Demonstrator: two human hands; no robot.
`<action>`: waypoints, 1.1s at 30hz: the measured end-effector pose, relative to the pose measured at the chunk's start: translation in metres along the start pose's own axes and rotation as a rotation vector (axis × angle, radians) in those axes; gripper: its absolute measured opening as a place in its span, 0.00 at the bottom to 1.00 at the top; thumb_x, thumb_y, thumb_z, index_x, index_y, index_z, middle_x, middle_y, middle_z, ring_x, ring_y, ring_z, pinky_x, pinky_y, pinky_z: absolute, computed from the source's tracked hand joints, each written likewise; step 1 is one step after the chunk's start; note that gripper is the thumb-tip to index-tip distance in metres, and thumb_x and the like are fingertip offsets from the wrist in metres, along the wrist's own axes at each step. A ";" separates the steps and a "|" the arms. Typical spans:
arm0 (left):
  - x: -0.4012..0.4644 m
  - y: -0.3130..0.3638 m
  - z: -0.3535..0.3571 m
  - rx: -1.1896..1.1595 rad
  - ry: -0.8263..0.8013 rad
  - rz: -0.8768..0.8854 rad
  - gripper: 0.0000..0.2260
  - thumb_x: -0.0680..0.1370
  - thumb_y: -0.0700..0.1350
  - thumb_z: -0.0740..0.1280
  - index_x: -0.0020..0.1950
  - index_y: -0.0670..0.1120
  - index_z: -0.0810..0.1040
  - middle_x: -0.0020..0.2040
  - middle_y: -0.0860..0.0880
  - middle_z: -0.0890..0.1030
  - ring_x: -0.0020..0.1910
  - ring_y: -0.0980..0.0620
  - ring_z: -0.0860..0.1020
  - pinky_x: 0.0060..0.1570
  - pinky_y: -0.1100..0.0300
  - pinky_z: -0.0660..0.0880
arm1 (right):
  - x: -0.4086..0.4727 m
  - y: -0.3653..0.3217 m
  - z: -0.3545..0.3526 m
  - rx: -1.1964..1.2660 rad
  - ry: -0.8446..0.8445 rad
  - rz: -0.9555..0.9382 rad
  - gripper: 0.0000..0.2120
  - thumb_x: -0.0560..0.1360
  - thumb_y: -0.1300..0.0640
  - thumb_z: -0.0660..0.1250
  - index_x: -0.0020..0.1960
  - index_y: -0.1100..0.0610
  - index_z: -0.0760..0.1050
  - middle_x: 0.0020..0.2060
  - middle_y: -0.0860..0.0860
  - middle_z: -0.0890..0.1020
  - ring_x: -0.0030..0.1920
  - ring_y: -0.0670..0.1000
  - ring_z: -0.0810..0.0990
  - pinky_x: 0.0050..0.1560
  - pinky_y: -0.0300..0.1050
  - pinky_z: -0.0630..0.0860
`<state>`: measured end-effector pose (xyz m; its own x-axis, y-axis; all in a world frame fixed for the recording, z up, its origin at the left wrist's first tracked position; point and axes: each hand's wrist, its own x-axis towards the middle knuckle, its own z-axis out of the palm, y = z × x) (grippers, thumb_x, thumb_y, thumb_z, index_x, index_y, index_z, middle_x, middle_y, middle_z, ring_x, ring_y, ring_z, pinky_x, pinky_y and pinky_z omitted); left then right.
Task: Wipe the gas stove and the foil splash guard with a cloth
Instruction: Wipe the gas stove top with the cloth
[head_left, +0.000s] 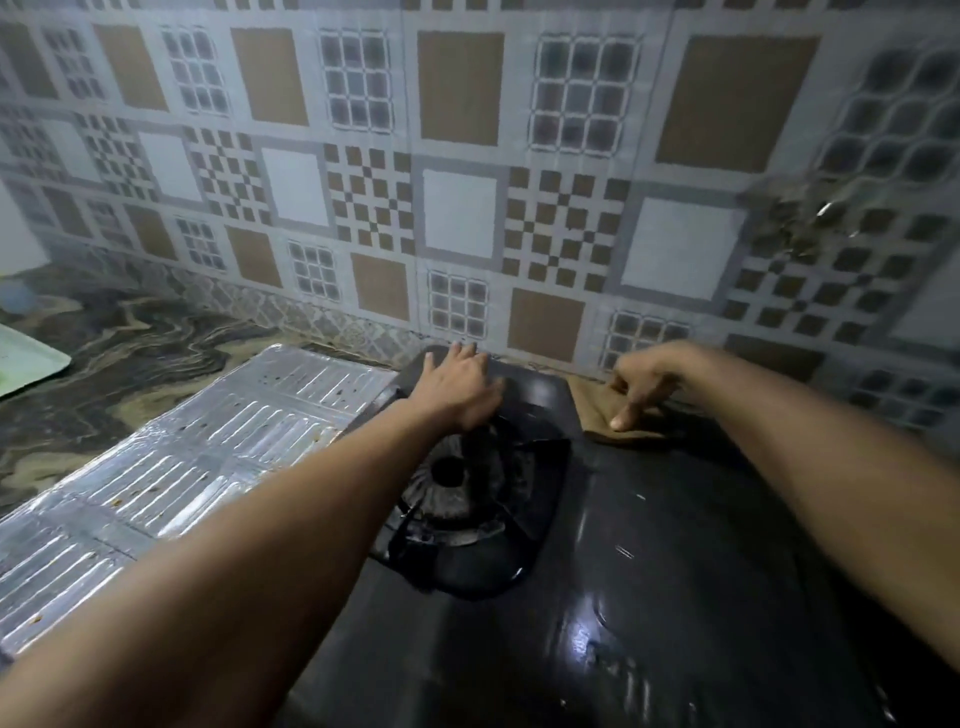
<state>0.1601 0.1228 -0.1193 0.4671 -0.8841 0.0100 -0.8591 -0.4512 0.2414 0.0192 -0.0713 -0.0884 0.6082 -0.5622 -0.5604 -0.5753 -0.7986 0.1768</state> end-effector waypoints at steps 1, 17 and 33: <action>0.001 0.012 0.003 0.004 -0.023 0.029 0.25 0.82 0.53 0.54 0.74 0.40 0.62 0.79 0.41 0.56 0.78 0.44 0.51 0.74 0.40 0.48 | -0.004 0.002 0.003 -0.001 -0.001 0.017 0.25 0.72 0.45 0.73 0.62 0.58 0.74 0.55 0.52 0.78 0.55 0.55 0.77 0.57 0.51 0.75; 0.013 0.075 0.039 0.065 -0.162 0.165 0.25 0.83 0.54 0.46 0.76 0.42 0.62 0.80 0.44 0.50 0.79 0.45 0.45 0.73 0.35 0.42 | -0.061 0.045 0.095 0.422 0.149 0.125 0.34 0.82 0.62 0.55 0.79 0.51 0.38 0.79 0.49 0.40 0.78 0.53 0.39 0.77 0.53 0.40; 0.011 0.136 0.017 0.336 -0.283 -0.017 0.28 0.80 0.58 0.52 0.74 0.43 0.66 0.75 0.38 0.65 0.74 0.34 0.60 0.68 0.28 0.52 | -0.077 0.045 0.112 0.326 0.226 0.205 0.28 0.84 0.54 0.52 0.79 0.55 0.43 0.79 0.51 0.45 0.79 0.56 0.46 0.77 0.53 0.46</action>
<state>0.0449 0.0492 -0.1028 0.4462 -0.8536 -0.2688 -0.8940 -0.4390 -0.0898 -0.1144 -0.0395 -0.1275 0.5469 -0.7638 -0.3428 -0.8169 -0.5764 -0.0189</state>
